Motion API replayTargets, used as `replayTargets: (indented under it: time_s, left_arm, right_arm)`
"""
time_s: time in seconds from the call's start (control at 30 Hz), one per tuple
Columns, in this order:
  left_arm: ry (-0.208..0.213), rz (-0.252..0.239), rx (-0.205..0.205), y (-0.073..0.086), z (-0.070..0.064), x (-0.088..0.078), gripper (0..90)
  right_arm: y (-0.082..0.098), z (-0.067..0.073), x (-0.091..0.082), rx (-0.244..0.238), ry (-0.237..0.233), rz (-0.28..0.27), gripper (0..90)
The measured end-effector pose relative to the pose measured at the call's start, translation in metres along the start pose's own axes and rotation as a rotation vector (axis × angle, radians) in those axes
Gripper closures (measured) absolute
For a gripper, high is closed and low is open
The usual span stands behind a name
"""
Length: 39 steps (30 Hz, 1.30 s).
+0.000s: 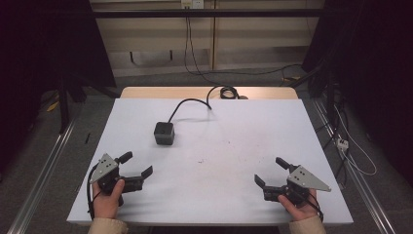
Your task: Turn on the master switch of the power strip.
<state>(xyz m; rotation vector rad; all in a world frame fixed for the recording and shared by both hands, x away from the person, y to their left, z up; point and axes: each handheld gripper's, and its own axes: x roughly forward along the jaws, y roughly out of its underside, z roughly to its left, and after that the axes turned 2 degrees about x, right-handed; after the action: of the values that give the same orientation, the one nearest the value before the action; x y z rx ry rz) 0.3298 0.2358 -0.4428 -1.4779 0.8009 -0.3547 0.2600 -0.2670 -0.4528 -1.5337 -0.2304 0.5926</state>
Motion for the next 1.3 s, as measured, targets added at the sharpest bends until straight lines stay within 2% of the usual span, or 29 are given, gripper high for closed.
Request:
replayTargets:
  time_s: [0.13,0.23,0.6,0.77,0.93,1.1,1.3]
  left_arm:
    - [0.004,-0.001,0.001,-0.001,0.000,0.001,3.6]
    - [0.002,0.003,0.016,-0.003,0.002,0.006,3.6]
    - [-0.007,-0.010,-0.010,-0.016,0.003,0.021,3.6]
    - [-0.006,0.025,-0.005,-0.021,0.003,0.027,3.6]
    - [0.007,0.033,-0.008,-0.024,0.001,0.030,4.5]
    - [0.029,0.049,-0.008,-0.028,0.000,0.040,7.0]
    - [0.044,0.072,0.017,-0.035,-0.004,0.055,8.9]
  right_arm:
    - [0.000,0.000,0.001,-0.004,-0.001,0.001,3.7]
    - [0.000,0.000,0.000,-0.002,-0.001,-0.001,3.8]
    - [-0.001,0.000,0.000,0.004,0.001,-0.003,4.1]
    - [-0.001,0.001,0.000,-0.002,-0.003,-0.005,4.1]
    - [-0.001,0.001,-0.002,-0.004,-0.003,0.000,4.1]
    - [0.000,0.000,-0.004,-0.003,0.002,0.005,4.3]
    - [0.000,-0.002,-0.008,0.004,0.015,-0.001,4.3]
